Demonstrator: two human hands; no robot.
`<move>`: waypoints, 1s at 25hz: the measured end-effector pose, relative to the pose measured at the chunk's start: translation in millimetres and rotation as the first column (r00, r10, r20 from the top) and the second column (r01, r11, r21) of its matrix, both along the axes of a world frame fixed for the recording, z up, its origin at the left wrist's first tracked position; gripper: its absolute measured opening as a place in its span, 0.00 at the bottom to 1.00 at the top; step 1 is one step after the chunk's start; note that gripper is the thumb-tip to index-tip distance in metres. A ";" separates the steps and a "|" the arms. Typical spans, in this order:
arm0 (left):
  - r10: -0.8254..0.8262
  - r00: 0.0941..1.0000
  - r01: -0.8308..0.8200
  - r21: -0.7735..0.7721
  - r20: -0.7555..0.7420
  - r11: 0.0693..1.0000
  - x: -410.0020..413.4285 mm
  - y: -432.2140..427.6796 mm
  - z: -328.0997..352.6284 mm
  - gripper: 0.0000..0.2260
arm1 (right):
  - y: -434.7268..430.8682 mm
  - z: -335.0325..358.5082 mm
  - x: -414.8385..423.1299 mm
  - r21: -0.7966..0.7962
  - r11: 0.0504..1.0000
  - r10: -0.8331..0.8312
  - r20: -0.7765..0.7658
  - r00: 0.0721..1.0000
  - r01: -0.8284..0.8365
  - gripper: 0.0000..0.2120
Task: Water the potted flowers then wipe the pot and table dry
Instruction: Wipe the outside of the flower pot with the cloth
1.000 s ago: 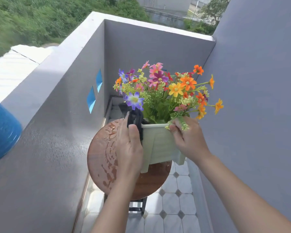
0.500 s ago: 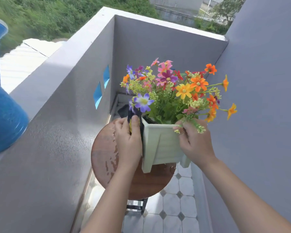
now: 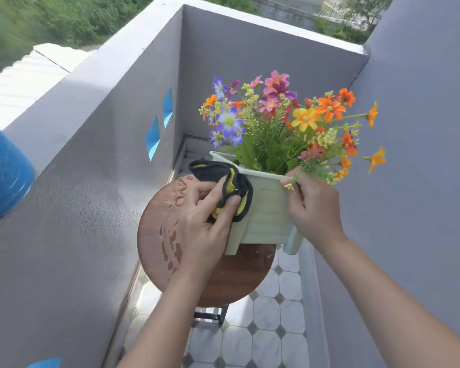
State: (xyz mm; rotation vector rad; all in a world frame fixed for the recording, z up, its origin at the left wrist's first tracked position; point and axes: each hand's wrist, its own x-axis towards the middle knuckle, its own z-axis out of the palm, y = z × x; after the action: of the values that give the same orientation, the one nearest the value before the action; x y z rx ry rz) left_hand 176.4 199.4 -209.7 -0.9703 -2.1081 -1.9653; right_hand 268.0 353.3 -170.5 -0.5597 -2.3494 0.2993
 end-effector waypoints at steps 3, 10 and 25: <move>-0.032 0.919 -0.027 -0.143 -0.392 0.989 -3.3 0.2 -2.0 0.15 | 3.3 3.9 -0.6 -0.015 1.000 0.012 0.019 1.000 -0.012 0.17; -0.080 0.858 -0.084 -0.291 -0.508 0.953 11.5 -30.2 -31.2 0.15 | -6.3 12.5 -8.4 -0.055 0.998 0.048 0.071 0.996 -0.044 0.07; -0.021 0.920 0.057 -0.082 0.392 0.995 -10.4 7.7 -12.1 0.23 | -19.6 10.5 -2.0 -0.040 0.999 0.034 0.082 0.996 -0.031 0.06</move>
State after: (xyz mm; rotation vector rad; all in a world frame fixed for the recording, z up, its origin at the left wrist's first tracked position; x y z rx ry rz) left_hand 166.0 207.2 -221.8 -0.6776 -2.4154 -2.2572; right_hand 266.1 333.7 -160.0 -0.5630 -2.4394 0.3435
